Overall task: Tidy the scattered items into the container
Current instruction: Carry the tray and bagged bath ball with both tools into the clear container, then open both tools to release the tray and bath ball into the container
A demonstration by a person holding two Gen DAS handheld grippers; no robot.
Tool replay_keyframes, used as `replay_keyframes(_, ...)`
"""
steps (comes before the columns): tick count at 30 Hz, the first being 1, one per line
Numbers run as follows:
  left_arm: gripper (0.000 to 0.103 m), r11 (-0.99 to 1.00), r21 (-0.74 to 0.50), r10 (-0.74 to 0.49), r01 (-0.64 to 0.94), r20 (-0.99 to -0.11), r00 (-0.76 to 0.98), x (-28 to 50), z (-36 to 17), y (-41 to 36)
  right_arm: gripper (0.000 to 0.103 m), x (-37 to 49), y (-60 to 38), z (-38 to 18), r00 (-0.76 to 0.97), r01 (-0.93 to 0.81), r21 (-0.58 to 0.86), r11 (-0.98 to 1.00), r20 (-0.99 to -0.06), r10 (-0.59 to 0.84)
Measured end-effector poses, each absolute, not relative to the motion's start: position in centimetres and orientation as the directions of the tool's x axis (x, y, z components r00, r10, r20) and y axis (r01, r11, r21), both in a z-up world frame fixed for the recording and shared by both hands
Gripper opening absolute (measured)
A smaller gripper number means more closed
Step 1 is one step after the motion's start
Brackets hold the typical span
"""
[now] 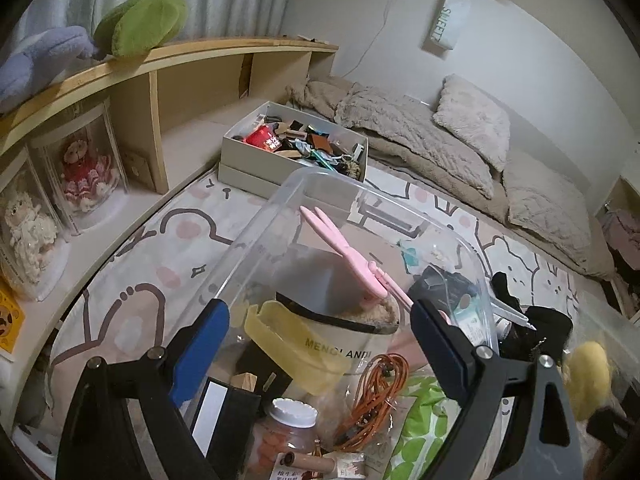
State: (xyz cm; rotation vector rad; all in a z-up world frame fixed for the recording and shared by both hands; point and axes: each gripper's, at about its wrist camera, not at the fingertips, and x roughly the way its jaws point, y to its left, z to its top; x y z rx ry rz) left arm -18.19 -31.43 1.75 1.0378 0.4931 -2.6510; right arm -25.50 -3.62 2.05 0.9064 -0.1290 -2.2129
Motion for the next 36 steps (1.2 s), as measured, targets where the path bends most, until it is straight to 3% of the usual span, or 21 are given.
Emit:
replay_keyframes(26, 0.093, -0.919, -0.282, -0.033, 0.275, -0.64, -0.768, -16.9, 3.0, -32.5, 0.09, -38.1, -13.0, -2.2, -0.457, 0.552, 0.202, -0.809, -0.739, -0.496)
replay_keyframes(36, 0.093, -0.927, -0.268, -0.025, 0.264, -0.655, -0.755, -17.5, 2.3, -32.0, 0.091, -36.5, -13.7, -1.9, -0.533, 0.604, -0.02, -0.796, -0.753, -0.385)
